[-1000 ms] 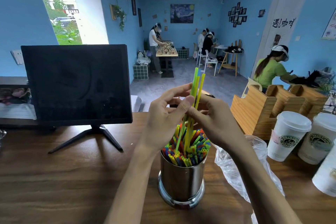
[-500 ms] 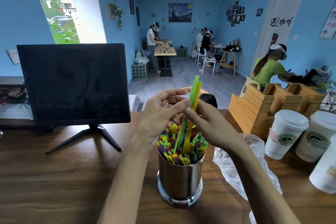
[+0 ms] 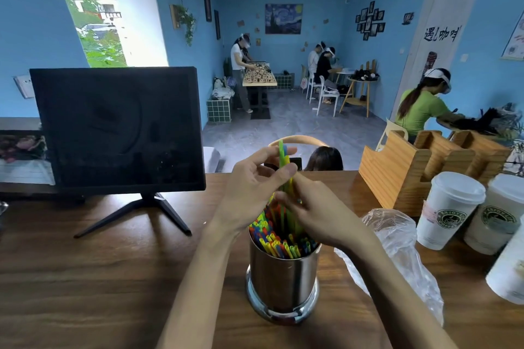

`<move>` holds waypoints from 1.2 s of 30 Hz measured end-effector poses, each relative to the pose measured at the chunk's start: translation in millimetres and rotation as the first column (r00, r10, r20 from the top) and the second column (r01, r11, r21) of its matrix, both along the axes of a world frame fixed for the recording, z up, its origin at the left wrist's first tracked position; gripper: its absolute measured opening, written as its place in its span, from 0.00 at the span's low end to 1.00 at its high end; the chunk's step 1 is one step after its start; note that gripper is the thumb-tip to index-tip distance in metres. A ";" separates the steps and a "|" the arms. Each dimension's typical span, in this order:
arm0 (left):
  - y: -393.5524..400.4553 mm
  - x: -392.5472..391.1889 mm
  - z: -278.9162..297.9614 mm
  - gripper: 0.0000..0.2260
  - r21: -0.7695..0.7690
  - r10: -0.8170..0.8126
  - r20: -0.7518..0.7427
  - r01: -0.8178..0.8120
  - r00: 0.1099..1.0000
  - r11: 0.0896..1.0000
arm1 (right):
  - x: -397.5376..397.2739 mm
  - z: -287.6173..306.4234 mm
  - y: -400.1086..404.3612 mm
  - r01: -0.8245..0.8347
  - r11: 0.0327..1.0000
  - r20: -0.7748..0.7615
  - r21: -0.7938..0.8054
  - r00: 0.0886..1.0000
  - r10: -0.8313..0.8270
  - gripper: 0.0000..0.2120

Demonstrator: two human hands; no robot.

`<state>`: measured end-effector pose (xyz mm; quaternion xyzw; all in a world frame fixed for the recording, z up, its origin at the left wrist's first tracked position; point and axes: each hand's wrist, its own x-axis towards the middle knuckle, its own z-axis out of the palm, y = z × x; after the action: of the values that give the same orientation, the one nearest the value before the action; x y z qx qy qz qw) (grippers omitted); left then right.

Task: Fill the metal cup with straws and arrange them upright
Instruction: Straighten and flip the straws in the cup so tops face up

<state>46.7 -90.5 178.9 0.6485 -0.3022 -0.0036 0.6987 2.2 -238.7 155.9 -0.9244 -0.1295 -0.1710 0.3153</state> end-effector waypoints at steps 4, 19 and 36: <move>5.5 -2.1 -12.1 0.07 0.060 0.013 0.021 -0.015 1.000 0.998 | -3.2 -7.4 0.2 -0.016 1.000 -0.028 -0.005 0.999 0.015 0.18; 10.9 -3.7 -52.3 0.13 0.257 0.228 0.432 -0.361 0.873 0.896 | -5.8 -19.1 1.6 0.096 0.964 0.029 0.249 0.994 -0.107 0.27; 15.0 -2.3 -66.1 0.14 0.016 0.074 -0.047 -0.073 0.996 0.997 | -12.9 -25.6 -14.2 -0.011 0.987 0.078 0.162 0.997 -0.001 0.14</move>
<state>44.4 -75.4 112.8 0.6638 -0.2613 0.0045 0.7007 -10.6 -252.8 130.4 -0.8880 -0.1297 -0.2161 0.3846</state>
